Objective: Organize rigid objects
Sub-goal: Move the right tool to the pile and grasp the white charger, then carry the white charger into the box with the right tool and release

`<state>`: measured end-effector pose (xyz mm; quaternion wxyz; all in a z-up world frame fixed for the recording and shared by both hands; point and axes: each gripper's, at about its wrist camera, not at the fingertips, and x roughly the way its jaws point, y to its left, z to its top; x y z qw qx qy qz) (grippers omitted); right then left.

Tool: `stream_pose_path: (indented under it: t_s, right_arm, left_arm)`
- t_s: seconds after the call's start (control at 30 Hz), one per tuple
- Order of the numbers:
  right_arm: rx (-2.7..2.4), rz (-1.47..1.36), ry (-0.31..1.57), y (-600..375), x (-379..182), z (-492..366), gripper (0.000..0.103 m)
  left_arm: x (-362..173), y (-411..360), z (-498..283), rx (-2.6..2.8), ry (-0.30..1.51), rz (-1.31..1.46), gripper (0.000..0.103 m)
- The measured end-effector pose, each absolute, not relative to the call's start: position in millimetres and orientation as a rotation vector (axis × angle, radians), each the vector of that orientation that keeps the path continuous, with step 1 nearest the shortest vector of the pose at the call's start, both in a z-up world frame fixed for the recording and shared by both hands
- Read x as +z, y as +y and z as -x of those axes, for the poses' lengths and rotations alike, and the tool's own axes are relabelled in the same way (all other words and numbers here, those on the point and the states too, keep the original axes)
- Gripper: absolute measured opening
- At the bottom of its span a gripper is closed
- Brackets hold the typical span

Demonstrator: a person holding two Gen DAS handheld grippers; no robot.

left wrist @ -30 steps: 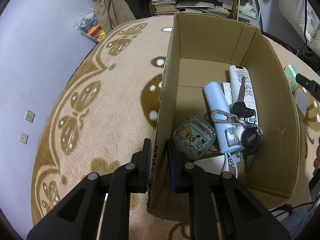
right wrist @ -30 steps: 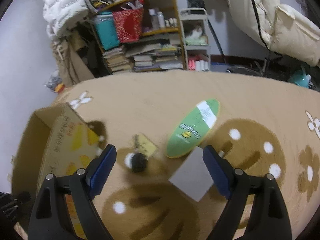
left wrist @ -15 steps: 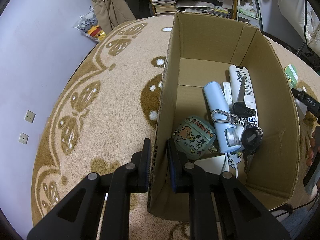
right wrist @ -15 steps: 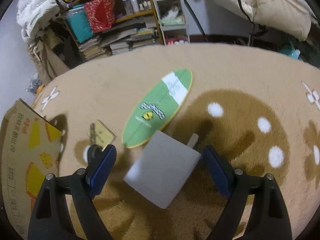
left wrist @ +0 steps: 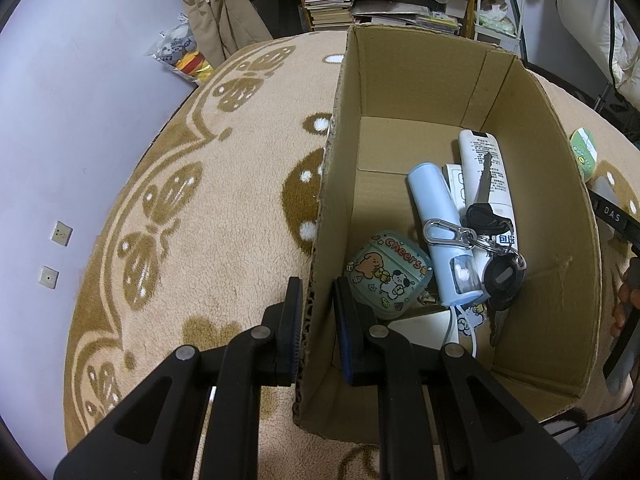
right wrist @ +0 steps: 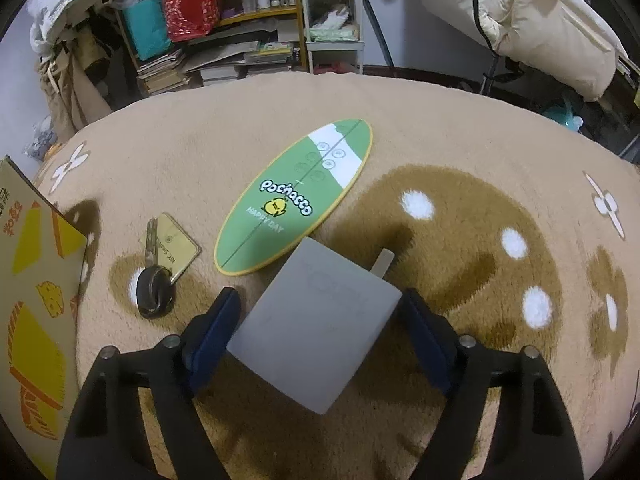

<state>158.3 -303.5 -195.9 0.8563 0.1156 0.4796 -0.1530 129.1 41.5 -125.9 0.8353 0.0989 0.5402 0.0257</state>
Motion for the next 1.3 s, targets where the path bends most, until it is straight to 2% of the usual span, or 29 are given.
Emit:
stream_pose_path:
  t_s: [0.13,0.33,0.47,0.7,0.77,1.3]
  right_arm:
    - [-0.325,-0.246,1.012,-303,-196,-155,0.080]
    - [-0.334,-0.255,1.024,-304,-195,-153,0.080]
    - [-0.320,-0.294,1.030,-305,-192,-149,0.071]
    - [-0.239,-0.395,1.011,-306,-184,-145,0.062]
    - [-0.222,-0.398,0.994,-302,-178,-144,0.057]
    - [-0.078,-0.432,0.910,-271,-139,-140,0.056]
  left_arm:
    - [-126,42,-129,0.059,1.142,-0.217,0.016]
    - [-125,36,-126,0.075,1.129,-0.257,0.017]
    - [-126,38,-126,0.081,1.130,-0.249,0.017]
    - [-125,36,-126,0.082,1.129,-0.254,0.017]
    - [-125,36,-126,0.082,1.130,-0.253,0.017]
    - [-125,37,-125,0.084,1.128,-0.236,0.017]
